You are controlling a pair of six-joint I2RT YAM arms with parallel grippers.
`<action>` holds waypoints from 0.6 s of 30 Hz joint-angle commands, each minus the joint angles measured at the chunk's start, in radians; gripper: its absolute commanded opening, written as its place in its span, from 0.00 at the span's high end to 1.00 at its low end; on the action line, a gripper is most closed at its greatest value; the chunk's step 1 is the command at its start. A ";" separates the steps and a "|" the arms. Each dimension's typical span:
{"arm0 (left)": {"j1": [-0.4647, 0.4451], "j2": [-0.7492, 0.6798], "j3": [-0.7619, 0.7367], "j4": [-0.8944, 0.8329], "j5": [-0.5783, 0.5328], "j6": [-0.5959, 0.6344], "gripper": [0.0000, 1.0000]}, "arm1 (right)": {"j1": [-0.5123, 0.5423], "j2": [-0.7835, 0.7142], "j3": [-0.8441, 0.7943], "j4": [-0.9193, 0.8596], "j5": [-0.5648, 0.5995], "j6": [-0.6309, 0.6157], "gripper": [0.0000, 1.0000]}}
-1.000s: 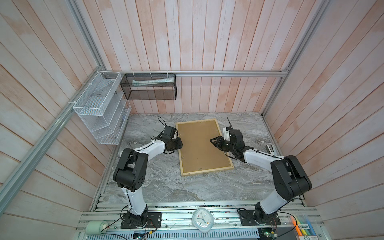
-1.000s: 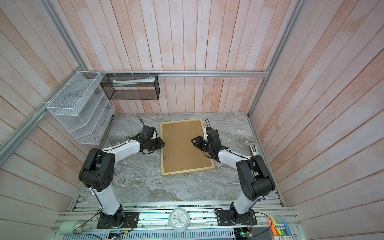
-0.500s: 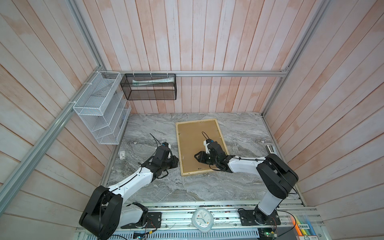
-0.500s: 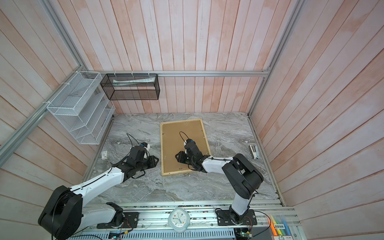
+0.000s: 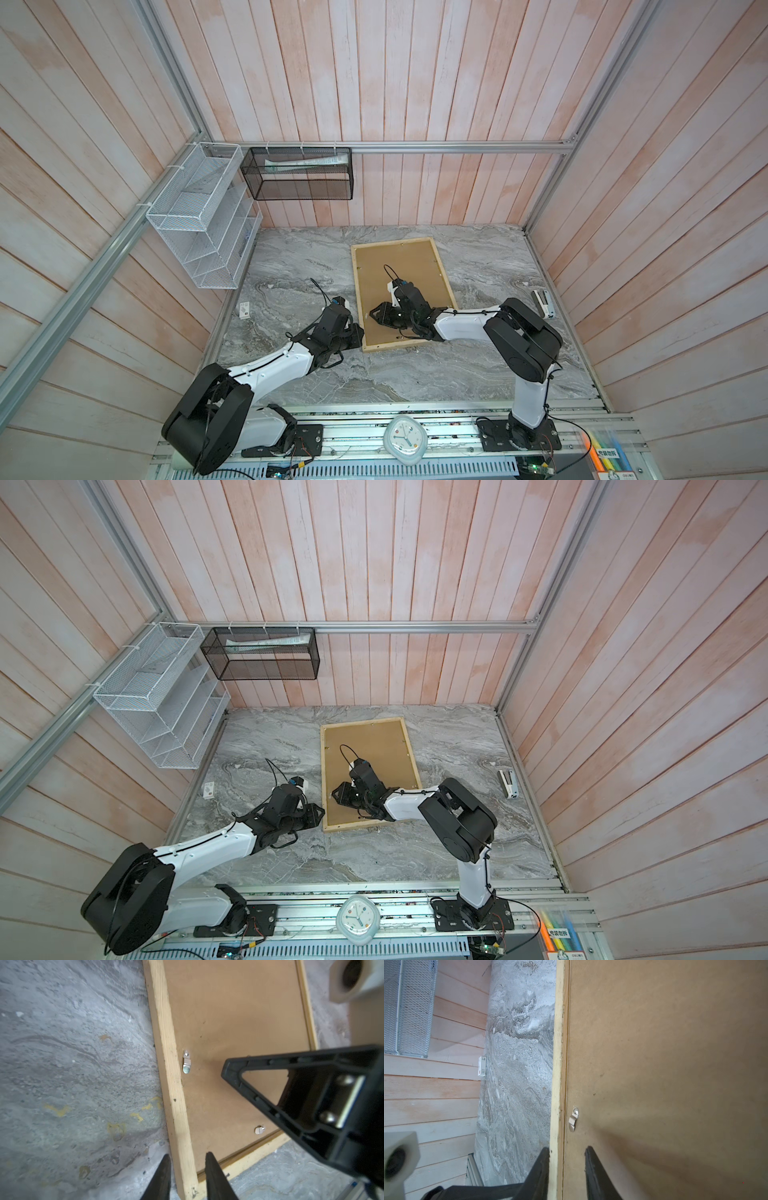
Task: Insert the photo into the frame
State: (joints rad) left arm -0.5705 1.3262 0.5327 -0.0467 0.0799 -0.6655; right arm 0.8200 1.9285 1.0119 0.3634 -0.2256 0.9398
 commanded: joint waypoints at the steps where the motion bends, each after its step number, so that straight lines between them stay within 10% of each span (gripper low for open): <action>1: -0.019 0.059 0.052 -0.008 -0.066 -0.008 0.73 | 0.012 0.043 0.051 -0.036 -0.021 0.014 0.69; 18: -0.049 0.161 0.082 -0.054 -0.112 -0.012 0.74 | 0.042 0.100 0.108 -0.096 0.001 0.034 0.68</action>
State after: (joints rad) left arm -0.6132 1.4643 0.5976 -0.0597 0.0101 -0.6773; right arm 0.8551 2.0010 1.0985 0.3031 -0.2352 0.9657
